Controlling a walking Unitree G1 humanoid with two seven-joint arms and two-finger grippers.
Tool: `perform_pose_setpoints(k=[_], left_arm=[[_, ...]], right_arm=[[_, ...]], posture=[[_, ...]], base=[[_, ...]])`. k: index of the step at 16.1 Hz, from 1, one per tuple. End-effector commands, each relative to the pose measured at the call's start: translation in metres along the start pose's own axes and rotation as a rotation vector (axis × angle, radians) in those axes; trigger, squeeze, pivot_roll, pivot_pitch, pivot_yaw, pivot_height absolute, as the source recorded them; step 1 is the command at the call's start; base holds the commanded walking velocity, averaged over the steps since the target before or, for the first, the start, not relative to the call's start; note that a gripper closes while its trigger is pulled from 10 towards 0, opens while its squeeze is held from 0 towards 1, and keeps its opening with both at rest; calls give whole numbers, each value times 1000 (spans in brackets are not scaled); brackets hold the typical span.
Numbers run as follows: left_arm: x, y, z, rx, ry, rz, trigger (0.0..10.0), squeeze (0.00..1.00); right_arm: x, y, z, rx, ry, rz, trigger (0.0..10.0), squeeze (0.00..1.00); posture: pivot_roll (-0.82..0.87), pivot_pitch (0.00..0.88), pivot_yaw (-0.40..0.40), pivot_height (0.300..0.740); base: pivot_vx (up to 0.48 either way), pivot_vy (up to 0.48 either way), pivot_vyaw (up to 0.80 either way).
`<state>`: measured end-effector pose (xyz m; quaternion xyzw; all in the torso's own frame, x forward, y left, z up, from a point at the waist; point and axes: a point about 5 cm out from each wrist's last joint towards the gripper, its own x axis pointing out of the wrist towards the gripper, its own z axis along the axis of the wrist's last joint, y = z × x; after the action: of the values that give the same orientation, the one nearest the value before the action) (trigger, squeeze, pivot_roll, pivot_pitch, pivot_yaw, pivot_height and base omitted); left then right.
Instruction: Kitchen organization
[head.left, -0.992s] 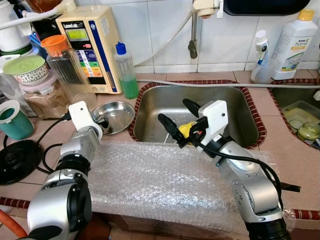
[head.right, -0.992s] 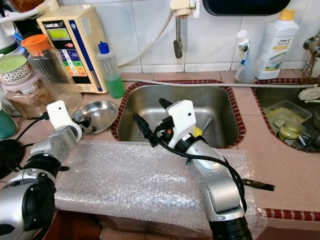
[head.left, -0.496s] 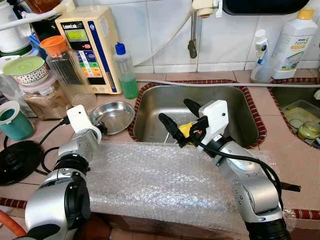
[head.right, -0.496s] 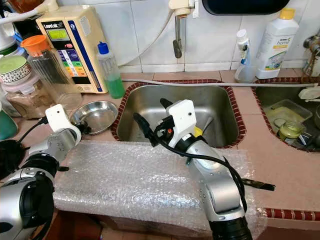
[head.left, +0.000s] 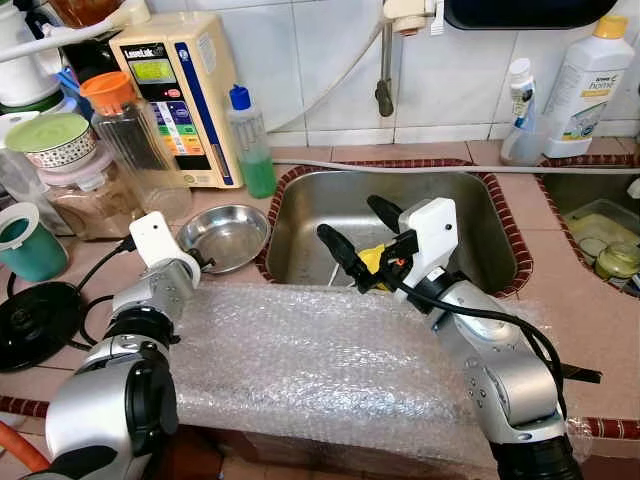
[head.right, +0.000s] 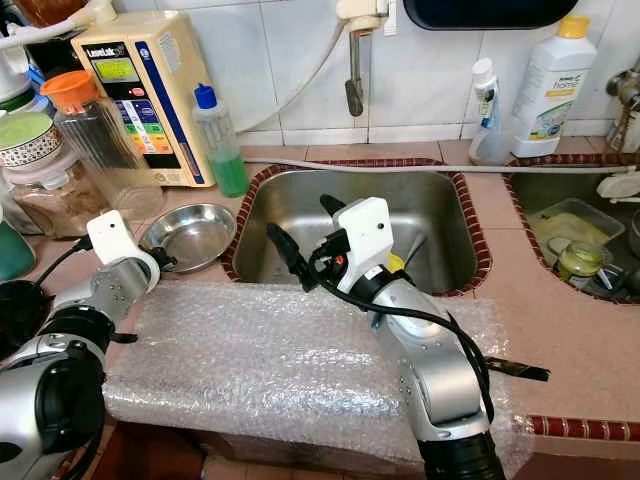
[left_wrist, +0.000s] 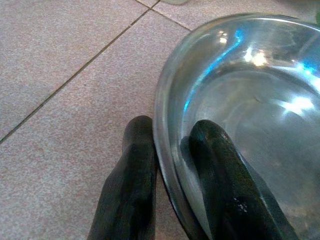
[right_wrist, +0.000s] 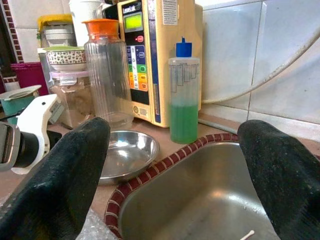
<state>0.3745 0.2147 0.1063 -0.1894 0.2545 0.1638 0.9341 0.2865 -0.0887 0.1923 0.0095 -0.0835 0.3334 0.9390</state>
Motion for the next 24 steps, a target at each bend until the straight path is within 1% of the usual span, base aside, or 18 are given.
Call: perform_pose_setpoints(k=[1,5,8,9,11,12,13,14,15,16,17,18,19,21,22,23,24], left_arm=[[0,7,6,-11,-2,29,0,0],[0,16,4,-20,-11,57,0,0],[0,24,6,-50,-56,69,0,0],[-1,27,11,-80,-107,59,0,0],[-4,22,20,-130,-200,-3,0,0],[-7,17,25,-149,-270,-47,0,0],[-9,12,25,-137,-292,-77,0,0],[-12,3,21,-164,-310,-134,0,0],[-15,-4,20,-186,-331,-182,0,0],[-19,-13,19,-174,-349,-230,0,0],[-21,-17,18,-170,-359,-256,0,0],[-24,-24,19,-183,-373,-295,0,0],[-28,-30,19,-171,-383,-330,0,0],[-37,-46,20,-176,-402,-417,0,0],[-39,-49,20,-164,-404,-435,0,0],[-45,-61,16,-133,-394,-494,0,0],[-46,-63,16,-132,-396,-505,0,0]], right_arm=[[3,0,3,1,-11,3,10000,0],[2,-2,2,3,-2,-8,10000,0],[4,-9,2,-5,7,-17,10000,0],[5,-14,2,-9,12,-25,10000,0],[6,-19,0,-18,25,-46,10000,0],[8,-25,-1,-6,30,-82,10000,0],[11,-30,-4,25,39,-119,10000,0],[16,-40,-10,92,55,-187,10000,0],[19,-45,-16,161,78,-229,10000,0],[23,-48,-24,218,102,-254,10000,0],[26,-49,-28,255,115,-270,10000,0],[30,-49,-32,287,124,-285,10000,0],[35,-47,-35,328,134,-285,10000,0],[44,-45,-38,372,140,-286,10000,0],[46,-45,-38,376,141,-286,10000,0],[53,-42,-35,417,124,-268,10000,0],[55,-42,-34,417,121,-265,10000,0]], posture=[[32,0,175,740],[37,0,159,740],[42,0,139,740],[48,0,128,740],[52,0,119,740],[53,0,115,740],[55,0,113,740],[58,0,110,740],[59,0,110,740],[59,0,109,740],[61,0,105,740],[61,0,105,740],[62,0,104,740],[64,0,102,740],[64,0,102,740],[64,0,101,740],[64,0,101,740]], base=[[0,0,0],[0,0,0],[0,0,0],[0,0,0],[0,0,0],[0,0,0],[0,0,0],[0,0,0],[0,0,0],[0,0,0],[0,0,0],[0,0,0],[0,0,0],[0,0,0],[0,0,0],[0,0,0],[0,0,0]])
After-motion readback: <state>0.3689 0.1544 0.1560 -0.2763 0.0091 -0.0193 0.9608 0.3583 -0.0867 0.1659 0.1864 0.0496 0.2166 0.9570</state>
